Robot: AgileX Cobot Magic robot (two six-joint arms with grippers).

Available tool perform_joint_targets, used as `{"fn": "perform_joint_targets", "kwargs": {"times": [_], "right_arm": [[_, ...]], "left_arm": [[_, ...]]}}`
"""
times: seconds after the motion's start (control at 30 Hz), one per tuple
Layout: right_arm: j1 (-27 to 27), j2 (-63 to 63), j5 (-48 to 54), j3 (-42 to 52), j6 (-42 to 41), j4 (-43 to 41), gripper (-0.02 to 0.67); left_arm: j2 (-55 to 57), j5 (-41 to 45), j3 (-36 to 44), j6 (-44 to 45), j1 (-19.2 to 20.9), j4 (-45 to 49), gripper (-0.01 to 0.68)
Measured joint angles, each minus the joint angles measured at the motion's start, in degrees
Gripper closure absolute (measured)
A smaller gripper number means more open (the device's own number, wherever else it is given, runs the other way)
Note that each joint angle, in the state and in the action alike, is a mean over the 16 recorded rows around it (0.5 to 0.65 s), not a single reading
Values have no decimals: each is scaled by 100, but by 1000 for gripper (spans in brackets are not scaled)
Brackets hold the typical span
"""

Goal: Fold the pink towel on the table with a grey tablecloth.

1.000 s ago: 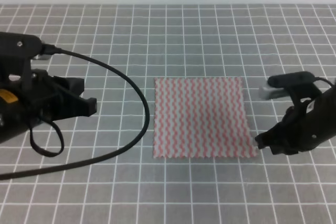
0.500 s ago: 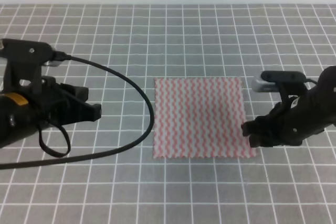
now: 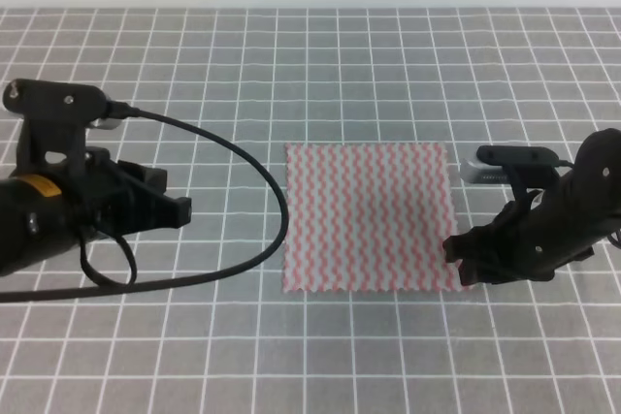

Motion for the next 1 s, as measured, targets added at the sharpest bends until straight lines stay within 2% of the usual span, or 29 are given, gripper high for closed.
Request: {"fn": "perform_joint_targets", "kwargs": {"times": [0.7, 1.0], "right_arm": [[1, 262, -60, -33, -371, 454, 382], [3, 342, -23, -112, -555, 732, 433]], "left_arm": [[13, -37, 0, -1, 0, 0, 675], [-3, -59, 0, -3, 0, -2, 675]]}}
